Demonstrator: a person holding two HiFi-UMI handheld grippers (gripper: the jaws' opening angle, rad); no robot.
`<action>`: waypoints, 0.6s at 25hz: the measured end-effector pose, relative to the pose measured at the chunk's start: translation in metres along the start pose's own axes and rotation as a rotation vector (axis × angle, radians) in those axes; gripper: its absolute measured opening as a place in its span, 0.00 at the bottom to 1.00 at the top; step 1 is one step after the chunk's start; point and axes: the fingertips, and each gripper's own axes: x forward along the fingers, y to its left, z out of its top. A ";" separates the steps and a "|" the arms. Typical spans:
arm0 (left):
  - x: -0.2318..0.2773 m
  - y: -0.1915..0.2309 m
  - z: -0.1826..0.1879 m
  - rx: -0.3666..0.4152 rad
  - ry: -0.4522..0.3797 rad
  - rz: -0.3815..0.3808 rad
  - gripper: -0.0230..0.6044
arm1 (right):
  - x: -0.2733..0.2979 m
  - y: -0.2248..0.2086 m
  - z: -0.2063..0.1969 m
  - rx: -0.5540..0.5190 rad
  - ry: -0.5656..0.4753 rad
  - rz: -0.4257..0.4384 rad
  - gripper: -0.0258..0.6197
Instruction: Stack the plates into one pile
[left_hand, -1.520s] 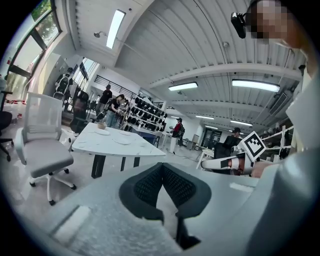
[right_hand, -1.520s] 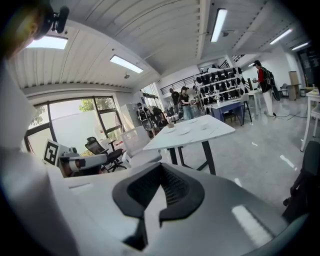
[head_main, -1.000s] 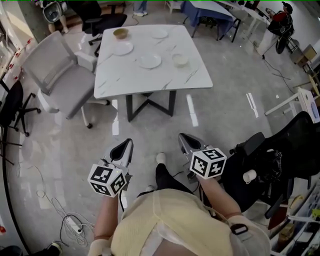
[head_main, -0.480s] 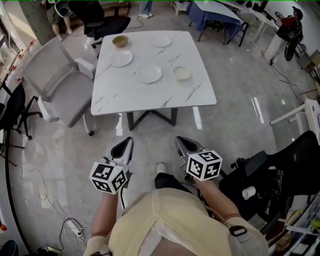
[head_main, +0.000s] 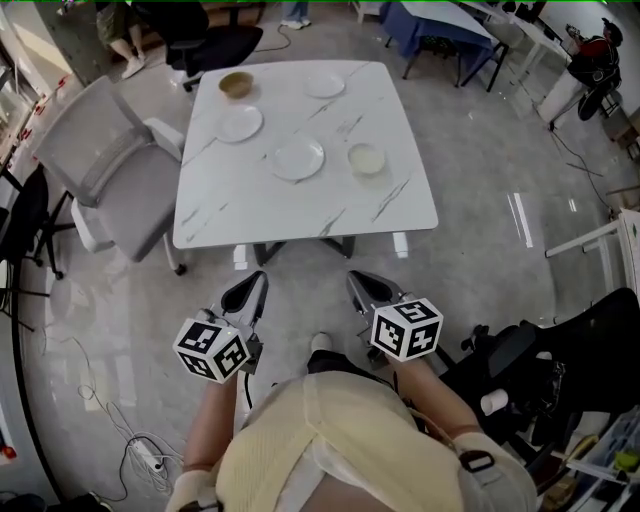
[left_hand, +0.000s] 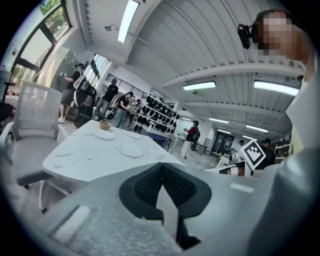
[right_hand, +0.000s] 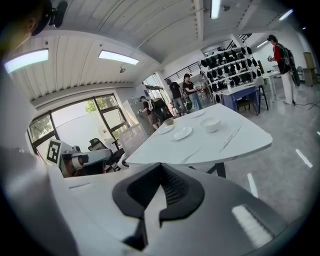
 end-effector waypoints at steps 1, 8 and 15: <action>0.005 0.003 0.001 0.021 0.005 0.014 0.04 | 0.003 -0.004 0.004 -0.001 -0.006 0.004 0.04; 0.044 0.028 0.014 0.068 0.020 0.109 0.04 | 0.029 -0.031 0.033 -0.012 -0.022 0.035 0.04; 0.070 0.054 0.031 0.069 0.025 0.161 0.18 | 0.061 -0.037 0.041 0.006 0.005 0.067 0.04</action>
